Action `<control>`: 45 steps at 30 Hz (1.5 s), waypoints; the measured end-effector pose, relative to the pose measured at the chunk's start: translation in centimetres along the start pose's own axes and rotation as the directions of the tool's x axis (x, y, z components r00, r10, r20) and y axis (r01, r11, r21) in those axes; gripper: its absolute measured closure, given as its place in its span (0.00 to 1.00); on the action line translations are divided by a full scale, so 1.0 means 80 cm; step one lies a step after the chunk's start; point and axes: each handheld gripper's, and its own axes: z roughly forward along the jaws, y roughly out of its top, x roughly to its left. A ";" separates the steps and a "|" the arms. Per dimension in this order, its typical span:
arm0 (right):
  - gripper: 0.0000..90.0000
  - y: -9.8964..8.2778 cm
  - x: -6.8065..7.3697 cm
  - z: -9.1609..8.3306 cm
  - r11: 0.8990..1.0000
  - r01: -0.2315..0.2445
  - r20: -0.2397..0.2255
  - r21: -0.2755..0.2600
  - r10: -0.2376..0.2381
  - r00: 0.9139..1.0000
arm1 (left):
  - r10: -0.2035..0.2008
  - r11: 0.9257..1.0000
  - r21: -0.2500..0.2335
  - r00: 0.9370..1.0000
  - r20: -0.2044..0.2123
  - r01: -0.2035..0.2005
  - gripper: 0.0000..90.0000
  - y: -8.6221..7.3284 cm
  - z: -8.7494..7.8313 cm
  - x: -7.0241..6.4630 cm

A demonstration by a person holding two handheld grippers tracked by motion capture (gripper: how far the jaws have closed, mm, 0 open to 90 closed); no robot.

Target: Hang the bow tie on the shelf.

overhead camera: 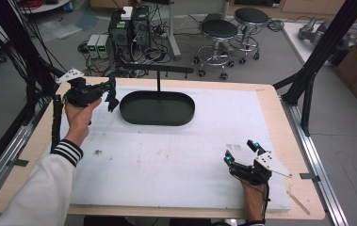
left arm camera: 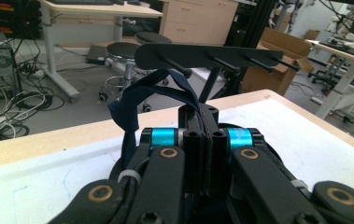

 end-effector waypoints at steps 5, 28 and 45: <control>0.07 0.000 0.000 0.000 1.000 0.000 -0.001 0.003 0.000 1.000 | 0.016 1.000 -0.010 1.000 0.015 -0.016 0.98 0.013 0.015 -0.002; 0.07 0.000 -0.002 0.000 1.000 -0.017 0.000 -0.001 0.017 1.000 | 0.060 0.998 -0.011 0.998 -0.006 -0.060 0.98 0.030 0.064 -0.027; 0.07 0.000 -0.003 0.000 1.000 -0.021 0.001 -0.001 0.021 1.000 | 0.037 0.999 0.007 0.999 -0.004 -0.037 0.98 0.019 0.088 -0.032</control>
